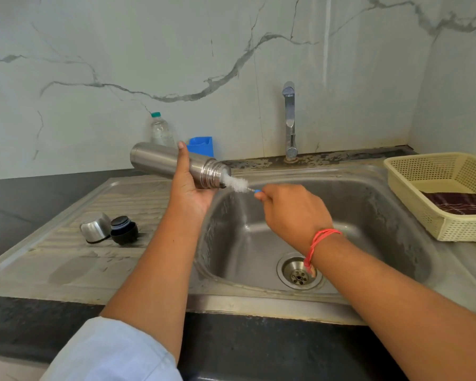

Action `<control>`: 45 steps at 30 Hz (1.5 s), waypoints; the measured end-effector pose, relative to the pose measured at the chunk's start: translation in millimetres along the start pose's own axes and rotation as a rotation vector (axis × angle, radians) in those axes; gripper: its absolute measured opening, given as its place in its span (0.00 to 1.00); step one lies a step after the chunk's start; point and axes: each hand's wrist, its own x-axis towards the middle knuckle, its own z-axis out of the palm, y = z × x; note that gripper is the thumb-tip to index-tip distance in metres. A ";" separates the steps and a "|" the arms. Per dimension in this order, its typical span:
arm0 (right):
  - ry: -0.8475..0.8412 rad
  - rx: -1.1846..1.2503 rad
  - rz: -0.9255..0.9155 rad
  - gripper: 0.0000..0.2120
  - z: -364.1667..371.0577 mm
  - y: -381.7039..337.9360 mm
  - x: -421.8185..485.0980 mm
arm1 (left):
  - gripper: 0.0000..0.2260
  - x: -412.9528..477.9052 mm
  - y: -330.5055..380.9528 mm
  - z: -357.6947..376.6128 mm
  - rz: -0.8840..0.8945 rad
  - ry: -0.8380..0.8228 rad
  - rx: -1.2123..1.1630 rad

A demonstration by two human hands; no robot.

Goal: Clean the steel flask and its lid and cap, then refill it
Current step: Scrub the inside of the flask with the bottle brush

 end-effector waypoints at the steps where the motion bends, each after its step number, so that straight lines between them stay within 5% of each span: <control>1: -0.069 0.125 0.032 0.18 -0.7 -1.0 0.8 | 0.23 -0.7 -0.4 -0.6 -0.008 0.009 0.024; 5: -0.545 1.061 0.429 0.18 -8.2 8.1 4.4 | 0.16 -5.0 0.3 -0.5 -0.022 -0.035 0.037; 8: -0.722 1.272 0.527 0.17 -10.1 14.5 1.6 | 0.21 -5.1 1.4 -0.6 -0.007 -0.101 -0.012; 11: -0.650 1.178 0.471 0.16 -1.2 14.5 0.7 | 0.20 -2.6 4.4 -2.2 -0.006 -0.075 0.049; 17: -0.043 0.370 0.095 0.06 9.3 19.9 0.6 | 0.33 1.4 12.5 -5.5 0.038 0.001 0.160; 21: 0.115 -0.017 0.156 0.06 0.1 18.1 5.6 | 0.29 0.2 8.8 -3.7 0.067 -0.005 0.235; 27: 0.047 0.086 0.078 0.13 -7.3 19.2 7.3 | 0.29 0.4 8.5 -3.9 0.062 0.004 0.220; 32: -0.431 1.031 0.394 0.16 -13.3 9.8 8.2 | 0.18 -6.1 10.1 -2.1 0.050 -0.087 0.066; 35: -0.662 1.301 0.562 0.16 -19.8 5.9 3.3 | 0.17 -8.0 9.3 -0.6 0.055 -0.128 0.030; 39: -0.561 1.148 0.491 0.17 -15.0 4.0 -0.3 | 0.23 -4.4 6.4 -2.6 0.002 -0.105 0.029; 45: -0.192 0.430 0.157 0.19 0.7 6.9 1.8 | 0.20 -0.1 2.2 3.6 -0.015 0.067 0.100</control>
